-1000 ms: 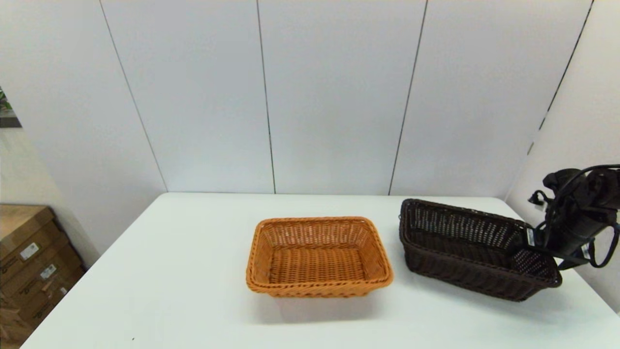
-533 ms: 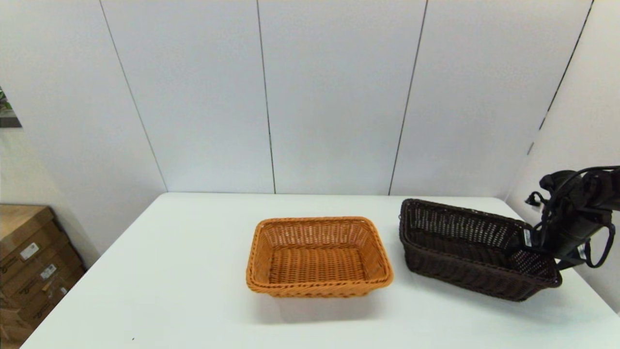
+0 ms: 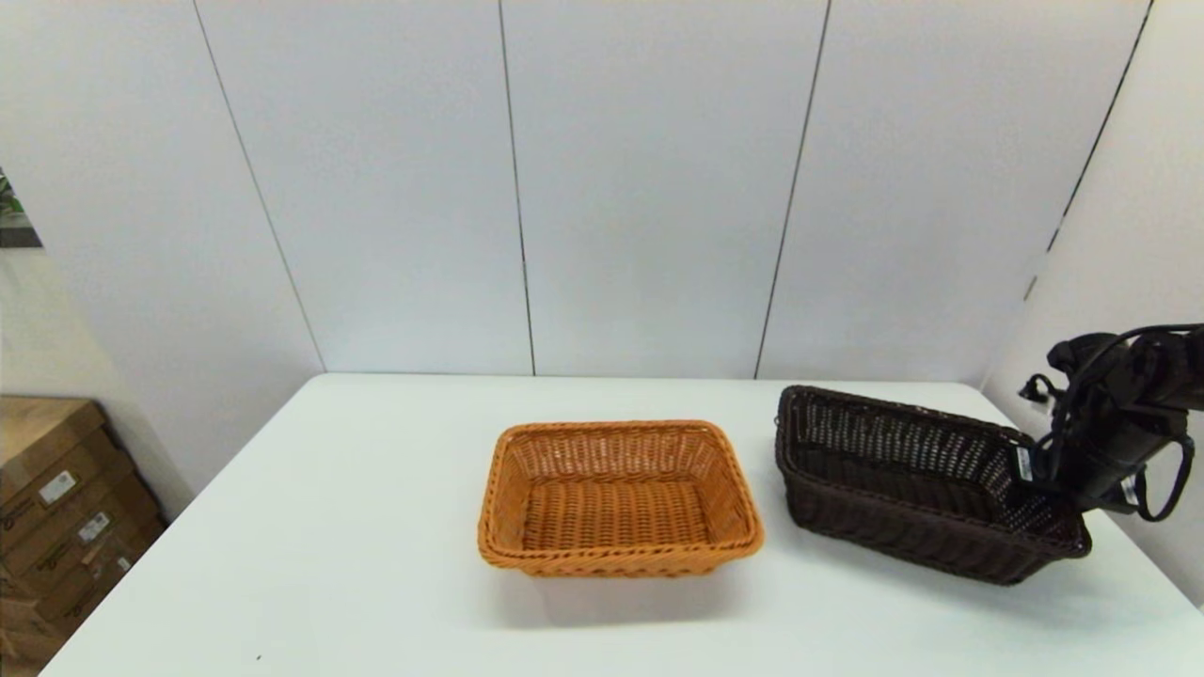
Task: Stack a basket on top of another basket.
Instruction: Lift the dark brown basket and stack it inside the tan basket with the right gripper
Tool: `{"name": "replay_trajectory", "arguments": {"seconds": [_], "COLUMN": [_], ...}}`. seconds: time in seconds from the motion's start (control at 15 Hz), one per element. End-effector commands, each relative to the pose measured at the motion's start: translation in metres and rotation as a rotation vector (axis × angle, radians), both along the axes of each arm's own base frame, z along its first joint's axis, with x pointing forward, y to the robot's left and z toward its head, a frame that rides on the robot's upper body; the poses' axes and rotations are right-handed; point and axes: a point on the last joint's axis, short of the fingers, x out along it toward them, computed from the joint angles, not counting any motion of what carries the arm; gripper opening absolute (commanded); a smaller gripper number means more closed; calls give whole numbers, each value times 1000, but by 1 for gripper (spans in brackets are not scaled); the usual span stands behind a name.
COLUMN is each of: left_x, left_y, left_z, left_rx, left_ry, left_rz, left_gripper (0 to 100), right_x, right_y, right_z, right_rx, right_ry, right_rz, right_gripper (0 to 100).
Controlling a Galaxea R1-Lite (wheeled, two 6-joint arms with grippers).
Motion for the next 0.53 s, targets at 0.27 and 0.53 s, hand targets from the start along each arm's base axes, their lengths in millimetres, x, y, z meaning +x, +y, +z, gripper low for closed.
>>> {"name": "replay_trajectory", "arguments": {"seconds": [0.27, 0.53], "left_x": [0, 0], "left_y": [0, 0], "left_z": [0, 0], "left_rx": [-1, 0], "left_ry": [0, 0], "left_rz": [0, 0], "left_gripper": [100, 100], "right_x": [-2, -5], "right_y": [-3, -8], "right_z": [4, 22], "right_rx": [-2, 19], "right_ry": [-10, -65], "right_rz": [-11, -22], "right_gripper": [0, 0]}}
